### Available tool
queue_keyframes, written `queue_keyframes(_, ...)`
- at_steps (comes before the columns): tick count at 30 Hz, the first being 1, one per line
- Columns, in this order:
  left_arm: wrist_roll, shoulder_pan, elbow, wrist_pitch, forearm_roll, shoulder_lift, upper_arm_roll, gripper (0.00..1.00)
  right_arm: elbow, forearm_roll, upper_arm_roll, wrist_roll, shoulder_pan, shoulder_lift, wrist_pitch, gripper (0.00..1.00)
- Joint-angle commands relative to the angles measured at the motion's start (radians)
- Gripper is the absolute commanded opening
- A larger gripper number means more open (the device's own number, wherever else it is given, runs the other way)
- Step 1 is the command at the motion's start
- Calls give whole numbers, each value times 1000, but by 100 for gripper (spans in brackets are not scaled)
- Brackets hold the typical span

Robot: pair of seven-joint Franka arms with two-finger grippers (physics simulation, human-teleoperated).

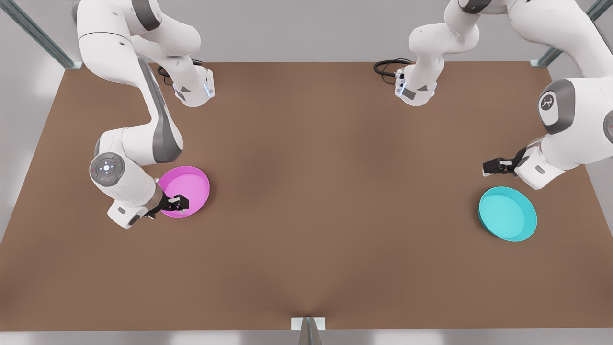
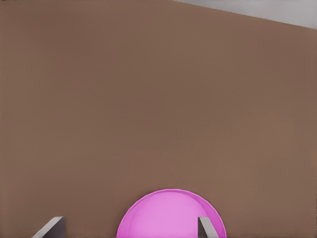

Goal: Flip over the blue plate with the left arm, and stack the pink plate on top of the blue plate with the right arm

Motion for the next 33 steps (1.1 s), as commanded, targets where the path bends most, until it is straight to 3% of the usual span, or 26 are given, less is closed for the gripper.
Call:
queue_keyframes(1,0,0,-1,0,1,0,0,100,0,-2,0,0,2,0,0,100)
queue_keyframes(3,40,60,-1,1,-2,23,2,100,1,-3,0,-7,9,8,2,100)
queue_keyframes(7,230,359,2,210,-126,302,2,100,-11,-2,0,3,0,23,3,100)
queue_keyframes(10,233,431,14,432,-143,460,2,100,-11,8,0,-7,-17,43,6,100)
queue_keyframes(14,259,577,26,554,-281,595,0,100,-37,11,3,-4,-20,40,-49,100)
queue_keyframes(17,259,583,34,655,-290,655,0,100,-80,12,3,0,-52,41,-51,100)
queue_keyframes(22,376,578,63,667,-286,690,-23,100,-37,14,3,13,-26,49,-51,100)
queue_keyframes(26,457,577,62,632,-281,692,-22,100,66,75,5,3,11,44,-231,100)
queue_keyframes(28,457,583,60,586,-283,692,-18,100,195,92,3,-24,-12,46,-337,100)
queue_keyframes(33,456,587,58,563,-283,692,-14,100,201,163,2,-14,156,144,-233,100)
